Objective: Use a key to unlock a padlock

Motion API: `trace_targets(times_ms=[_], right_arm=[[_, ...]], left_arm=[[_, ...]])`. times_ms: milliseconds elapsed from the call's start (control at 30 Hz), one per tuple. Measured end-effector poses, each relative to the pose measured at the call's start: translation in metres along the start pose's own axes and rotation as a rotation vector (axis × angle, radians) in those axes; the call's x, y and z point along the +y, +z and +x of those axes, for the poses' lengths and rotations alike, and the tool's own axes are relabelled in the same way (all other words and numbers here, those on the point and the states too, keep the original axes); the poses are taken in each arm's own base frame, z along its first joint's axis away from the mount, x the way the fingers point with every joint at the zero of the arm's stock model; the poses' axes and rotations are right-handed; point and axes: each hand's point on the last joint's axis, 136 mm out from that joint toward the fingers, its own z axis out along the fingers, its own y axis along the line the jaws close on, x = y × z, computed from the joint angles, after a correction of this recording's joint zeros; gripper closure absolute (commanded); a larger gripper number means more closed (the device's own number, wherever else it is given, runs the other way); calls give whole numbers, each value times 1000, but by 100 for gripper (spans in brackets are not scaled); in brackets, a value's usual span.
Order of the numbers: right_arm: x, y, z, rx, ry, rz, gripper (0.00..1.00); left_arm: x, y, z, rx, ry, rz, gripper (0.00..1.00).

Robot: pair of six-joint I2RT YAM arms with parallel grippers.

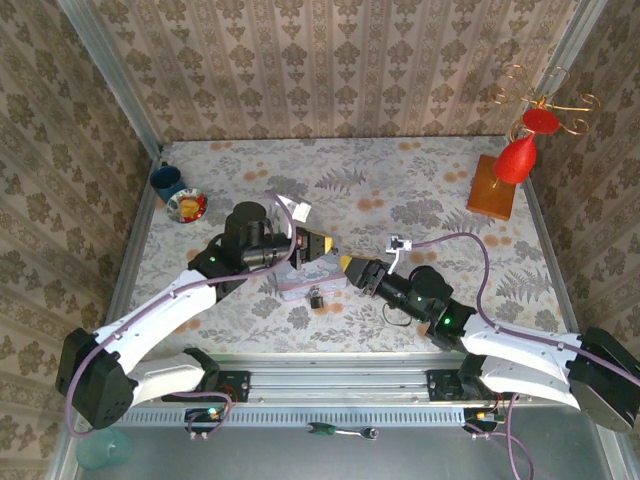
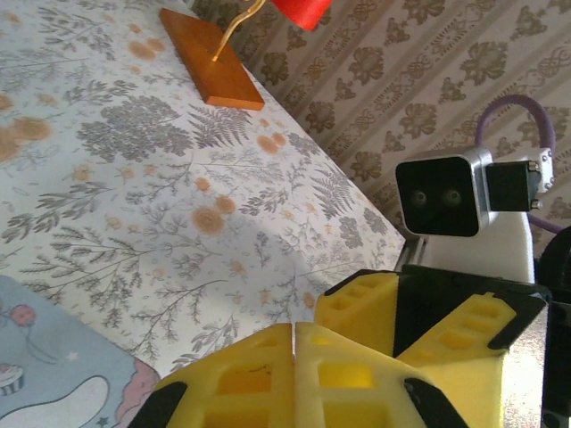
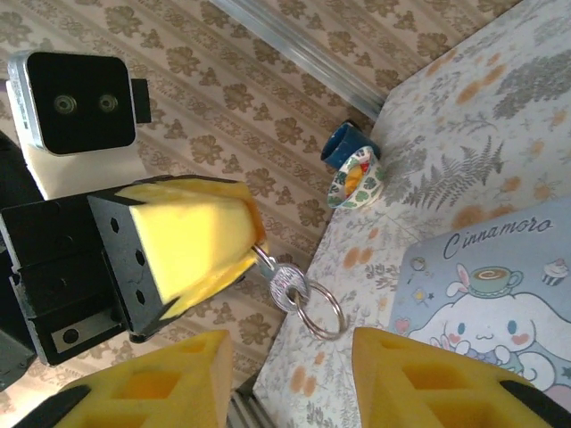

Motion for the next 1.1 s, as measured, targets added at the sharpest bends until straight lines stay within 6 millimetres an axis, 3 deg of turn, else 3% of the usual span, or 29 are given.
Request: trace_targets(times_ms=[333, 533, 700, 833, 1033, 1100], right_arm=[[8, 0, 3, 23, -1, -43, 68], [12, 0, 5, 36, -11, -58, 82], [12, -1, 7, 46, -15, -64, 88], [13, -1, 6, 44, -13, -68, 99], [13, -1, 7, 46, -15, -66, 100], [12, -1, 7, 49, -15, -62, 100]], left_arm=[[-27, 10, 4, 27, 31, 68, 100], [-28, 11, 5, 32, 31, 71, 100], [-27, 11, 3, 23, 30, 62, 100], [-26, 11, 2, 14, 25, 56, 100], [-24, 10, 0, 2, 18, 44, 99], [-23, 10, 1, 1, 18, 41, 93]])
